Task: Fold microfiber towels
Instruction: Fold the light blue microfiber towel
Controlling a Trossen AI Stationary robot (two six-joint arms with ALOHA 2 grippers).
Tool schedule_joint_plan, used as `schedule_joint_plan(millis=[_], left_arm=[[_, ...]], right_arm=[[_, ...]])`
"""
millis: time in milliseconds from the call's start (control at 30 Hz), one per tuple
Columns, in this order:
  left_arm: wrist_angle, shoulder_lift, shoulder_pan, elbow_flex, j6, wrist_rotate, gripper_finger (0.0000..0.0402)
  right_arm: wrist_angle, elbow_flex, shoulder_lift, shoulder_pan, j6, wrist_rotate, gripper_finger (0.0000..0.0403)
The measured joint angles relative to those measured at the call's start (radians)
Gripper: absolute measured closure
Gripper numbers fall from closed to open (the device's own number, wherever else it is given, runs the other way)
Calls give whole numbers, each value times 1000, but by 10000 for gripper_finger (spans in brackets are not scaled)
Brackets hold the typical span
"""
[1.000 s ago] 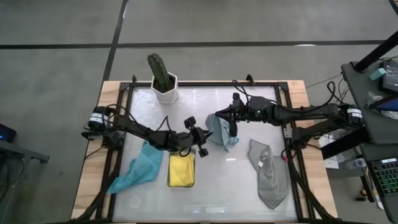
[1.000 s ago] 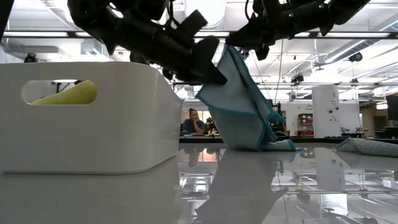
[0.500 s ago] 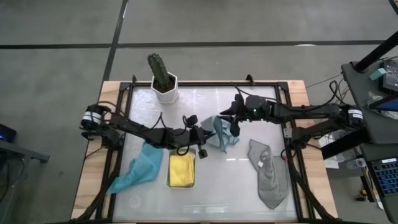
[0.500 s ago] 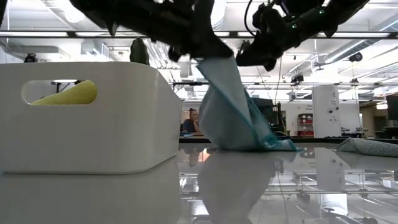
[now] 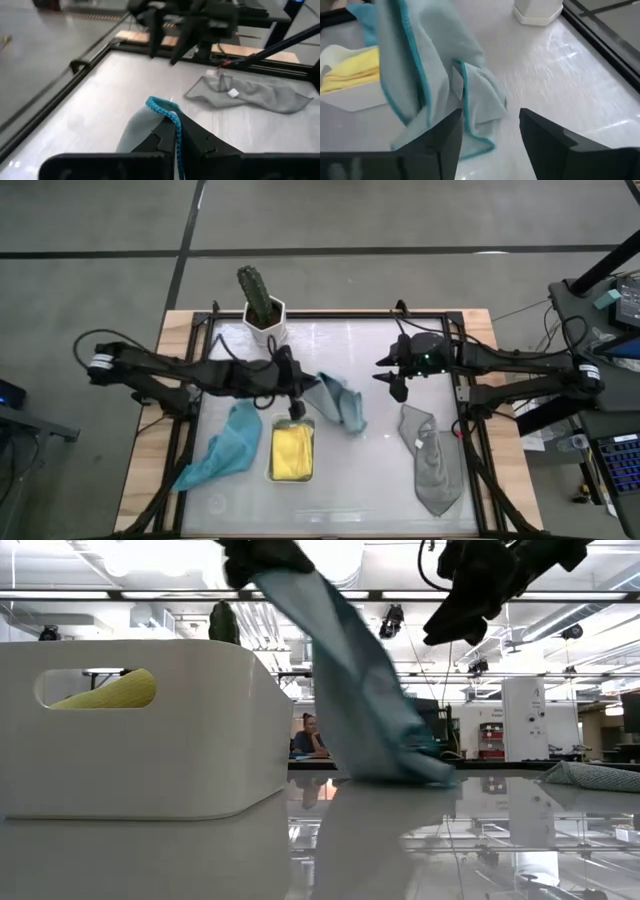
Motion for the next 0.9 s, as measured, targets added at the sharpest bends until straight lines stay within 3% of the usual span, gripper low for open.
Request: schedule_joint_plan(millis=[200,333,533,600,767,900], left_arm=[[-147,-82,33,-3,-88,19,402],[-163,-91,33,-7,-126,26,402],[-164,-93,32,-12,-140,28,402],[-163,-93,32,-13,-140,28,402],[-163,-93,32,-13,-139,28,402],[-163,-93,32,-14,-139,30,402]], right_arm=[[28,-31,27,7,-2,-6,215],[149,-73,108,14,42,-21,213],[439,-102,305,42,145,-227,206],[534,-112,384,74,172,-247,207],[760,-118,566,150,219,-230,207],[892,-105,654,181,241,-81,209]])
